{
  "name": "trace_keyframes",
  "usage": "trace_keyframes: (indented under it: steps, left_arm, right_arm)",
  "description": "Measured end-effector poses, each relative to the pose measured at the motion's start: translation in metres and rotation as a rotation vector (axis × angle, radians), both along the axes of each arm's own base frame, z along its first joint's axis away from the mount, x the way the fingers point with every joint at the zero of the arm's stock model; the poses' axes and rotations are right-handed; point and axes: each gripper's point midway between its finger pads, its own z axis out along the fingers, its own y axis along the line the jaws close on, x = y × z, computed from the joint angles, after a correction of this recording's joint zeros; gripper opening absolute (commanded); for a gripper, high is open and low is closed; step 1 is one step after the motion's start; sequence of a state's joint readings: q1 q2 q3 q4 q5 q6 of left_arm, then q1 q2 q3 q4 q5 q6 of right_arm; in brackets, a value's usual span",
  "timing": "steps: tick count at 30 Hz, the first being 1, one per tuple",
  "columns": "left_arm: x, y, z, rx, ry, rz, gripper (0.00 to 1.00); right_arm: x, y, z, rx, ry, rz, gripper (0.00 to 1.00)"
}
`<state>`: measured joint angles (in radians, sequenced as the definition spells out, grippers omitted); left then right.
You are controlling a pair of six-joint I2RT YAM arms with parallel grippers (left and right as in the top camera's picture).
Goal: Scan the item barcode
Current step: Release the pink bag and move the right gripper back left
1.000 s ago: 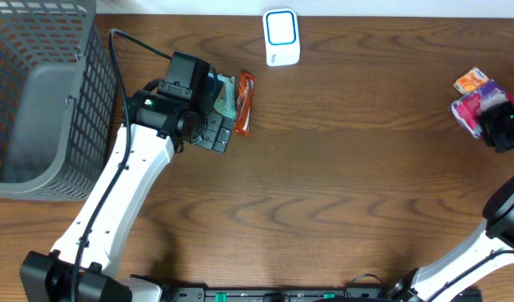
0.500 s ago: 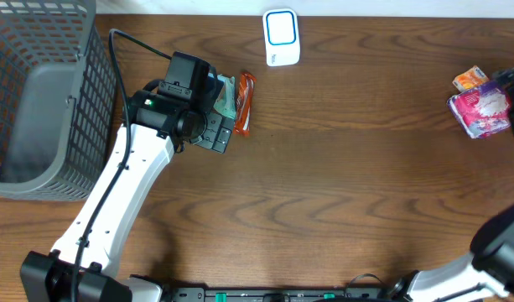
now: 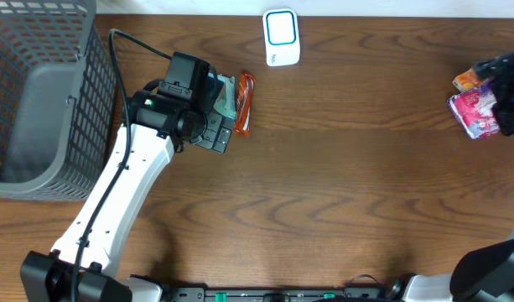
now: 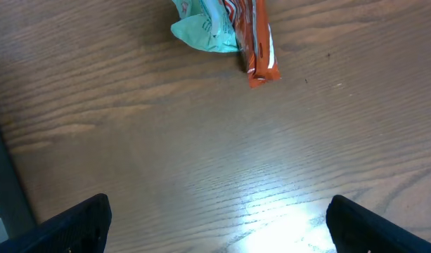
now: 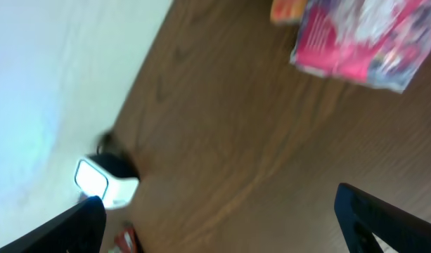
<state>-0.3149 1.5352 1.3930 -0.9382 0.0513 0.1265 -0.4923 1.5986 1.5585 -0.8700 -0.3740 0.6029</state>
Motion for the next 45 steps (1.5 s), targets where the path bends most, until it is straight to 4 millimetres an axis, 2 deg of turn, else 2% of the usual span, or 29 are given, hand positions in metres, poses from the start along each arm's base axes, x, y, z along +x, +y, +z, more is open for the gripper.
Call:
trace_keyframes:
  steps: [10, 20, 24, 32, 41, 45]
  left_arm:
    - [0.0, 0.0, 0.0, 0.0, 0.0, 0.0, 0.98]
    - [0.0, 0.0, 0.0, 0.0, 0.0, 0.0, 0.98]
    - [0.0, 0.0, 0.0, 0.0, 0.0, 0.0, 0.98]
    - [0.0, 0.0, 0.0, 0.0, 0.0, 0.0, 0.98]
    - [0.0, 0.0, 0.0, 0.0, 0.0, 0.0, 0.98]
    - [0.0, 0.0, 0.0, 0.0, 0.0, 0.0, 0.98]
  right_arm:
    - [0.007, 0.074, -0.01, 0.012, 0.065, 0.173, 0.99]
    - [0.008, 0.163, -0.027, -0.035, 0.109, 0.397, 0.99]
    - [0.01, 0.185, -0.037, -0.076, 0.123, 0.446, 0.99]
    - [0.012, 0.224, -0.069, -0.147, 0.166, 0.53, 0.99]
    - [0.011, 0.268, -0.127, -0.16, 0.282, 0.638, 0.99]
    - [0.009, 0.281, -0.148, -0.164, 0.319, 0.671, 0.99]
